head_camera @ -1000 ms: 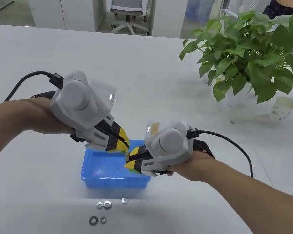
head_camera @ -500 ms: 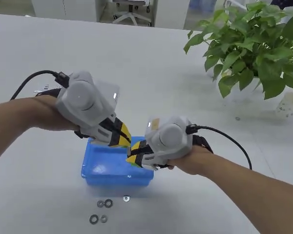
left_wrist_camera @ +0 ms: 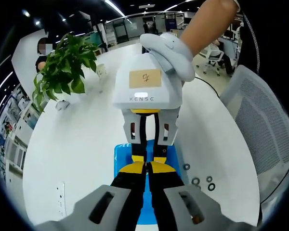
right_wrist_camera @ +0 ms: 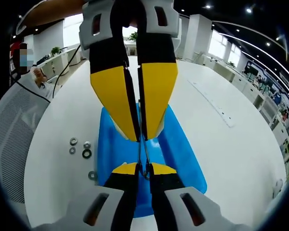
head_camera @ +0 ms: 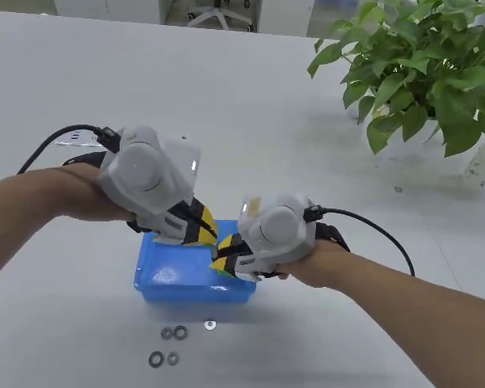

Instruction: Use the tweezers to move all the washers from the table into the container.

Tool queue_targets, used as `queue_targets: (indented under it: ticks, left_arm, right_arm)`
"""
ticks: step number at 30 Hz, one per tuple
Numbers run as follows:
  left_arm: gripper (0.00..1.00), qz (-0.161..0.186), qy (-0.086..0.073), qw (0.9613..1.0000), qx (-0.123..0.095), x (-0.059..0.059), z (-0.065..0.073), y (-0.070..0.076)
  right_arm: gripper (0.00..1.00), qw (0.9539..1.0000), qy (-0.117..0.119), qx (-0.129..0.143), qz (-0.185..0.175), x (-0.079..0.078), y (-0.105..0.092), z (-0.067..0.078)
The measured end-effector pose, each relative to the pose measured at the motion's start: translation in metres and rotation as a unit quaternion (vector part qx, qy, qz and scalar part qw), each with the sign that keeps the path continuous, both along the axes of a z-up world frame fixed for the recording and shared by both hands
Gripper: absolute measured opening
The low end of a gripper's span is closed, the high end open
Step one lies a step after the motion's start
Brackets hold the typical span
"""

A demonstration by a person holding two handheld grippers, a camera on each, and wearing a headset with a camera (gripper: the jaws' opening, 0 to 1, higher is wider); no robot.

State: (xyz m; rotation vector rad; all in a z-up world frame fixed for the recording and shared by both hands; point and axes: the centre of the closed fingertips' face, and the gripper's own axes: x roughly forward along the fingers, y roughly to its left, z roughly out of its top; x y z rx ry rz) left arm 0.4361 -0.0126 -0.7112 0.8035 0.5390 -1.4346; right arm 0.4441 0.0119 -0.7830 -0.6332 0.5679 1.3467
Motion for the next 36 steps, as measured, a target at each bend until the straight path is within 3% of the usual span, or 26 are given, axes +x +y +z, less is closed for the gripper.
queue_targets:
  ticks: [9, 21, 36]
  left_arm:
    - [0.06, 0.000, 0.000, 1.0000, 0.004, -0.003, -0.002, 0.000]
    - [0.06, -0.003, -0.007, 0.9999, 0.008, -0.010, 0.007, 0.002]
    - [0.06, -0.005, -0.013, 0.9999, 0.009, -0.024, 0.032, 0.002]
  right_arm:
    - [0.11, 1.0000, -0.001, -0.007, 0.001, -0.001, -0.002, -0.003]
    - [0.11, 1.0000, -0.004, 0.000, -0.001, -0.007, 0.001, 0.005]
    - [0.10, 0.9997, -0.021, 0.014, 0.005, -0.019, 0.003, 0.030]
